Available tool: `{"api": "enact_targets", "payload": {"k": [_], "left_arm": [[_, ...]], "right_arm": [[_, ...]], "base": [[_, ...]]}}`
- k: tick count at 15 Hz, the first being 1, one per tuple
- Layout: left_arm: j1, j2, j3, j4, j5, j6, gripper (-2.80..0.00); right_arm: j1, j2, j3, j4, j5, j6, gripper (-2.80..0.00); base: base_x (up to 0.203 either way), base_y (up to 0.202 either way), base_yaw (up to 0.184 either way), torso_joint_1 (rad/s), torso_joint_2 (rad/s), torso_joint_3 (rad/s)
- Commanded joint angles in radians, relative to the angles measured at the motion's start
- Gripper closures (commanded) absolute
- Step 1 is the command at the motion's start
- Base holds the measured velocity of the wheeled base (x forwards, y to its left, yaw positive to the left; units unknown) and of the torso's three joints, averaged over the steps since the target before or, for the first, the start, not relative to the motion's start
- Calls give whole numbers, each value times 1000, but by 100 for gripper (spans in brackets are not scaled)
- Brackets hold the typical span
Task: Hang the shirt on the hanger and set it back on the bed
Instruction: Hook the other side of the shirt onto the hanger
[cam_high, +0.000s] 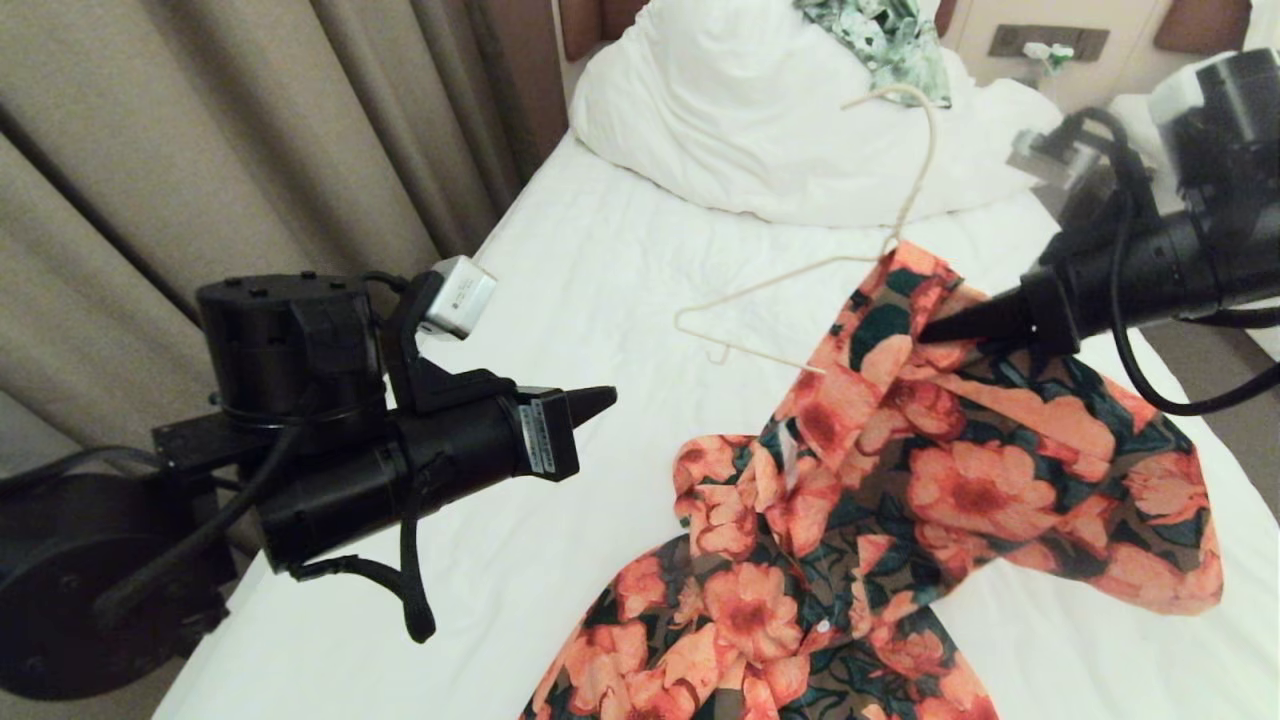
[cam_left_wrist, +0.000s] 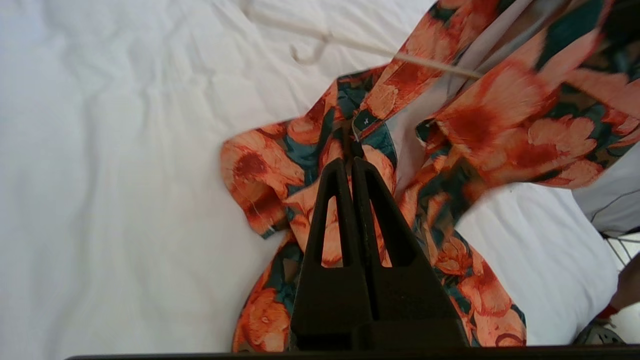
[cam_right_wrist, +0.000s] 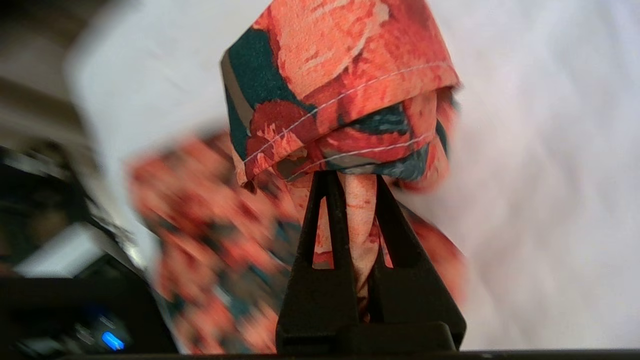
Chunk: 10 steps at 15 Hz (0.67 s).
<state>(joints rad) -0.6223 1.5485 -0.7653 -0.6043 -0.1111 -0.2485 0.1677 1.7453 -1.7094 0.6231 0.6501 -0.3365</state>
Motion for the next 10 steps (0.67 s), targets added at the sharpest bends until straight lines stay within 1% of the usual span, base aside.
{"api": "enact_targets", "payload": {"k": [1,3,4,5,7,9,10], "left_arm": [[-20,35,1,-5,11,-3,0],[-57,76,0,-11,83,-3,0],[-79,99,-1,-14,121,-5,0],[-100,113,0,-15,135,-8,0],[-131,129,6,-15,138,-19,0],[-172,133,15,-13,140,-30,0],[-196,132,25,-14,142,-30,0]], "right_arm": [[-73,-7,115,22,-13,-91,0],[-122,-12,229,2,-23,-130,0],[-143,-10,297,-40,-24,-148,0],[-161,-8,367,-109,-24,-162,0],[-199,-5,503,-283,-9,-177,0],[-245,0,605,-417,54,-194,0],[-253,-4,640,-448,74,-197,0]], "base": [[0,0,0,0,0,0],[0,0,0,0,0,0],[0,0,0,0,0,0],[0,0,0,0,0,0],[0,0,0,0,0,0],[0,0,0,0,0,0],[0,0,0,0,0,0]]}}
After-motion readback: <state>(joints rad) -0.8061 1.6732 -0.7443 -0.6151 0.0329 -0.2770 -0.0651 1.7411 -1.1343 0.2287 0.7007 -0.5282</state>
